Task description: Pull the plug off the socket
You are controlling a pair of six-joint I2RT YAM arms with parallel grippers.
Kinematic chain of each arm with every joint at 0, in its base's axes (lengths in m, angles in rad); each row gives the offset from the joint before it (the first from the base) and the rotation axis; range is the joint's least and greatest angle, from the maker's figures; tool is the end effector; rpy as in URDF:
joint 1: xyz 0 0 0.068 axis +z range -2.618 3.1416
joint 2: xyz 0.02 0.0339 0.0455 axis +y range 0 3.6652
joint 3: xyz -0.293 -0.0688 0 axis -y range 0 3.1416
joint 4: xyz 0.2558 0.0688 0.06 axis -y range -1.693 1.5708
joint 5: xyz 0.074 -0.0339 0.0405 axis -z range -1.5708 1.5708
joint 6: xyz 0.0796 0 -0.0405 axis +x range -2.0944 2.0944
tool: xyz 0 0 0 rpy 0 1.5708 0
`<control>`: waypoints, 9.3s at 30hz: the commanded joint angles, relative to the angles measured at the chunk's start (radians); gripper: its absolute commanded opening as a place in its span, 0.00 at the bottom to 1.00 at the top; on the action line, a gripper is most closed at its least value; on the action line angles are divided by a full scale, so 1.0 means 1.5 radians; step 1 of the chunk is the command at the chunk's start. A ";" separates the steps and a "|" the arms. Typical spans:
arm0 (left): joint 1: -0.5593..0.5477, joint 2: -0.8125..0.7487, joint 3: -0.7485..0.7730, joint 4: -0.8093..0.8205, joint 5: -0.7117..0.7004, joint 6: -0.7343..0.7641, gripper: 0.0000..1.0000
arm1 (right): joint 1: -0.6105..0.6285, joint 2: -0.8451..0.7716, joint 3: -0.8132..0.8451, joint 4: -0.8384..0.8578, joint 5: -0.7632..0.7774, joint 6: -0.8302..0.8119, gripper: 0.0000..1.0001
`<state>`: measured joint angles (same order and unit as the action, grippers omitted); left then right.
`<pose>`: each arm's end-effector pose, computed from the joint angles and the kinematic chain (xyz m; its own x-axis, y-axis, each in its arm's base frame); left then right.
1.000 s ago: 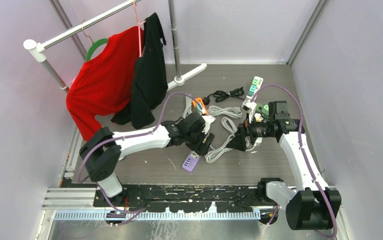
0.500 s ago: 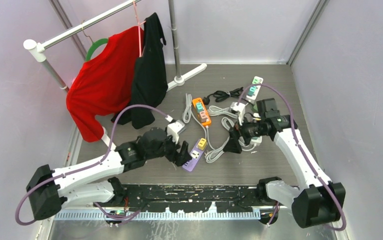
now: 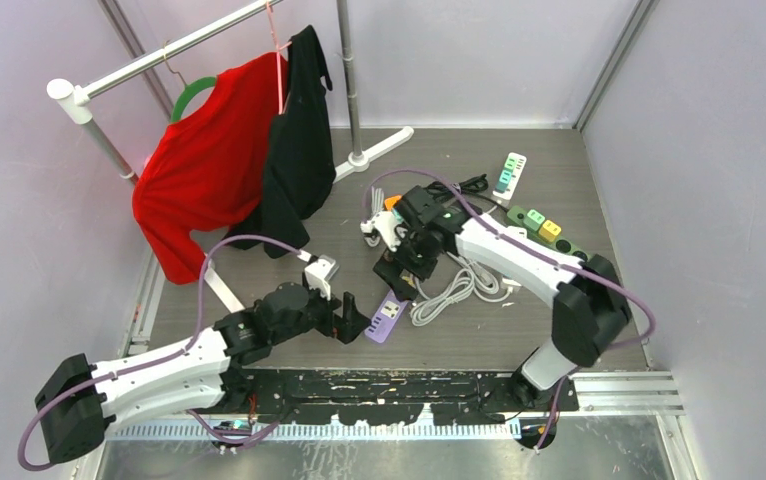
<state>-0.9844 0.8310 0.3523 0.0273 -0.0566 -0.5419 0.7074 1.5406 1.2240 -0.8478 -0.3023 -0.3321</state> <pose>0.1229 -0.1768 0.1984 -0.6212 0.0045 -0.7836 0.5638 0.6971 -0.4430 0.2371 0.2339 0.2460 -0.4286 -0.7759 -0.4629 -0.8987 0.4190 0.1296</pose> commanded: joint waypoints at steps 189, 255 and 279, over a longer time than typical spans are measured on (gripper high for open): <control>-0.069 0.264 0.121 0.138 -0.050 0.005 0.75 | -0.288 -0.121 -0.158 0.248 -0.440 0.252 0.01; -0.063 0.371 0.387 -0.162 -0.153 -0.003 0.00 | -0.301 -0.022 -0.102 0.152 -0.545 0.232 0.84; 0.284 0.185 0.179 -0.318 -0.208 -0.045 0.00 | -0.328 -0.022 -0.085 0.107 -0.514 0.179 0.86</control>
<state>-0.6079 1.1141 0.6163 -0.4545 -0.3386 -0.6170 0.2245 1.5146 1.0565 -0.6827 -1.0683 -0.0433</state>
